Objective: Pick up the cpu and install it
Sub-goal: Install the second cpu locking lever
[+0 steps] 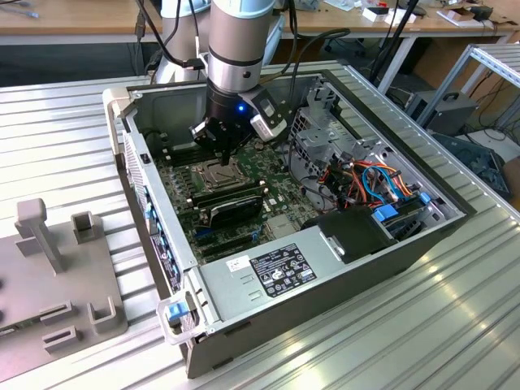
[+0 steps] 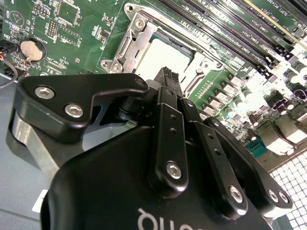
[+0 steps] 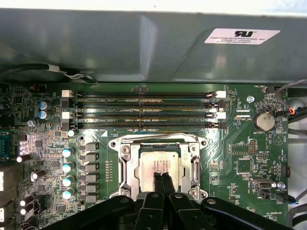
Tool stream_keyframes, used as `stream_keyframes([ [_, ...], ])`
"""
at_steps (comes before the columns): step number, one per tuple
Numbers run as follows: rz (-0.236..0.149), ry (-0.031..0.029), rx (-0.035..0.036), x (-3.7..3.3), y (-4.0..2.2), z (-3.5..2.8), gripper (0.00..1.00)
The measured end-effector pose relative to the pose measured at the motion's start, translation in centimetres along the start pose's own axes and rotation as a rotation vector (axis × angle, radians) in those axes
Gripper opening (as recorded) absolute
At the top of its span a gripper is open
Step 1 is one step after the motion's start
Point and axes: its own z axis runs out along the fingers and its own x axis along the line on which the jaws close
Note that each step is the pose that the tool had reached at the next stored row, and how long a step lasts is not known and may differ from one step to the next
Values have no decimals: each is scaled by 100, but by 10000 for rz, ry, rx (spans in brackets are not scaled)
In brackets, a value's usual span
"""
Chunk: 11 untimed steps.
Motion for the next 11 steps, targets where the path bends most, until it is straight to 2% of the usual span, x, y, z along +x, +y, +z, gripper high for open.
stream_keyframes([
  [3, 0, 0, -1, -1, 1, -10, 11],
  [11, -4, 0, 68, -8, 4, -134, 11],
])
